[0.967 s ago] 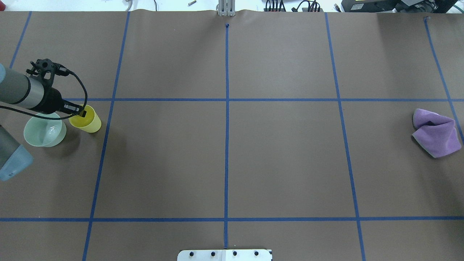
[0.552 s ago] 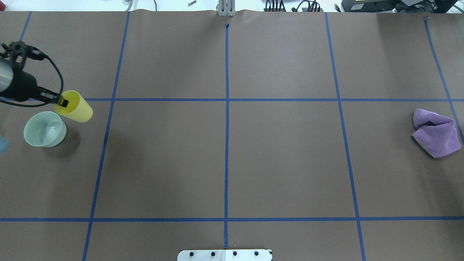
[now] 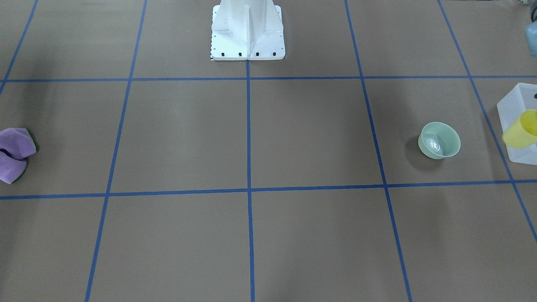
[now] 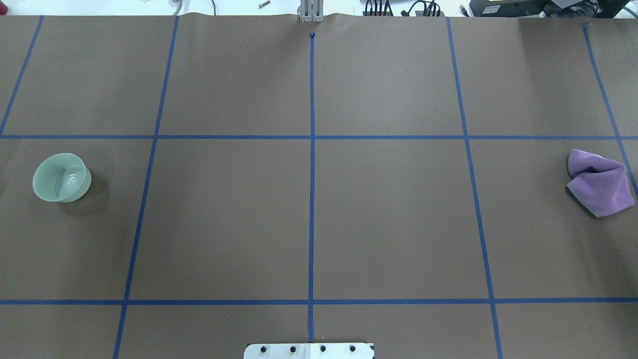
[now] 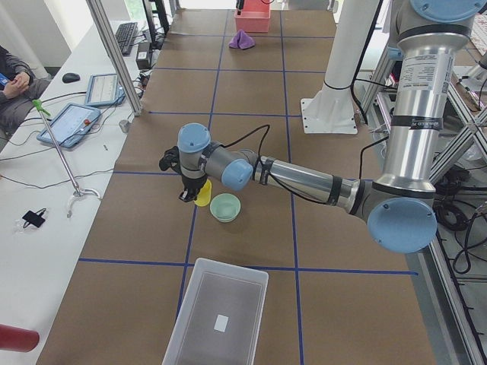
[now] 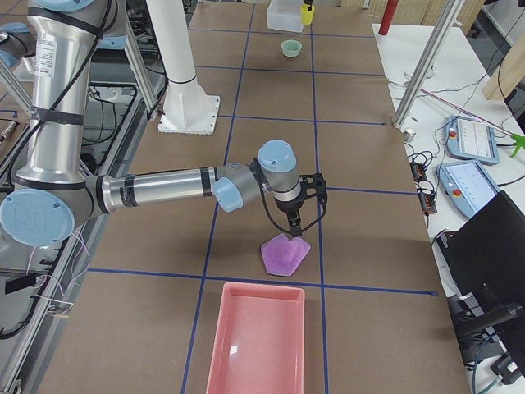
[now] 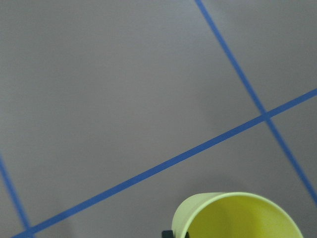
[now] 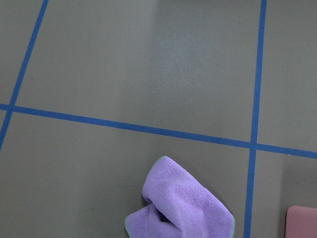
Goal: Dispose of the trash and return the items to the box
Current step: 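Carry the yellow cup with the left gripper and drop it into the clear bin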
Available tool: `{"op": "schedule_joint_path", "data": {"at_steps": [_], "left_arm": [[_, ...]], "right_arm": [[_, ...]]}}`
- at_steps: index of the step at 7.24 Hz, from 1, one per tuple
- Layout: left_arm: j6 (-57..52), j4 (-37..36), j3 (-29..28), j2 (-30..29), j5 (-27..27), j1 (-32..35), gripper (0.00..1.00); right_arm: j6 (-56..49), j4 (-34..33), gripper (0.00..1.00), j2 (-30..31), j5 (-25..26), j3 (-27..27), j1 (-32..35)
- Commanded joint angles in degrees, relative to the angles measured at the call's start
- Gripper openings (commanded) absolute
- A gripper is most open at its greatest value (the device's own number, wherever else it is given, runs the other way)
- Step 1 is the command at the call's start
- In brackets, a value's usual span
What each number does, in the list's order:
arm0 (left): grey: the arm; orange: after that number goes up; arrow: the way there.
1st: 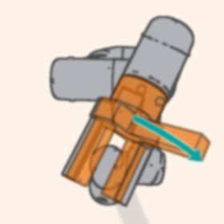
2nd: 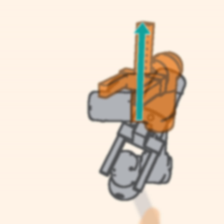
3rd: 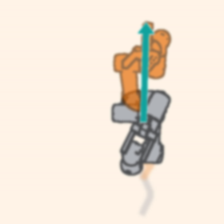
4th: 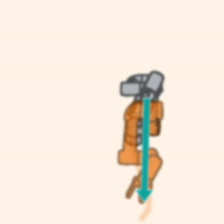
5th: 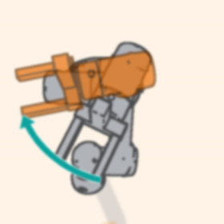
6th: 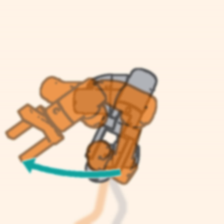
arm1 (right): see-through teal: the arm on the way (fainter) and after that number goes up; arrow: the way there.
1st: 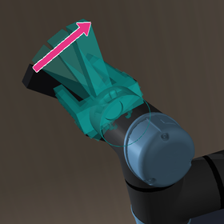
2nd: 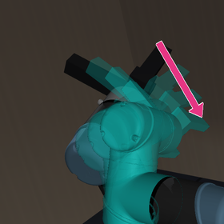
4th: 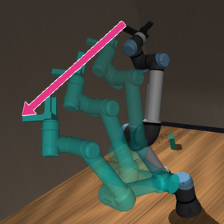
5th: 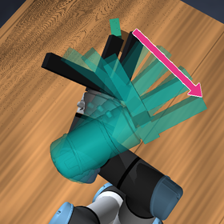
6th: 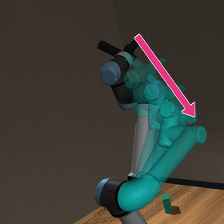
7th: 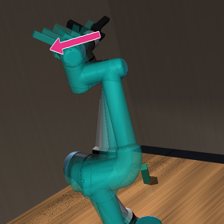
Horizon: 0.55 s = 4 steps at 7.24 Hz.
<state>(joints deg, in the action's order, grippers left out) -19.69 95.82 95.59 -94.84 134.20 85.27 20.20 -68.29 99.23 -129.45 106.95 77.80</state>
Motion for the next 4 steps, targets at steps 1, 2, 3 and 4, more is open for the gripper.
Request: {"op": "schedule_joint_path", "data": {"at_steps": [1,2,3,4], "left_arm": [[-22.3,0.0,-11.2,0.5,-0.3,6.4,0.0],[-24.6,8.9,-18.3,1.7,-0.4,7.1,0.0],[-23.9,19.2,-26.2,1.9,-0.4,7.0,0.0],[-21.7,24.5,-31.0,1.4,-0.3,6.9,0.0]], "right_arm": [[0.0,0.0,1.0,-0.1,0.0,-0.1,-0.4],[0.0,0.0,1.0,-0.1,0.0,-0.1,-0.5],[0.0,0.0,1.0,-0.1,0.2,-0.1,-0.5],[0.0,0.0,1.0,-0.2,0.1,-0.1,-0.5]]}}
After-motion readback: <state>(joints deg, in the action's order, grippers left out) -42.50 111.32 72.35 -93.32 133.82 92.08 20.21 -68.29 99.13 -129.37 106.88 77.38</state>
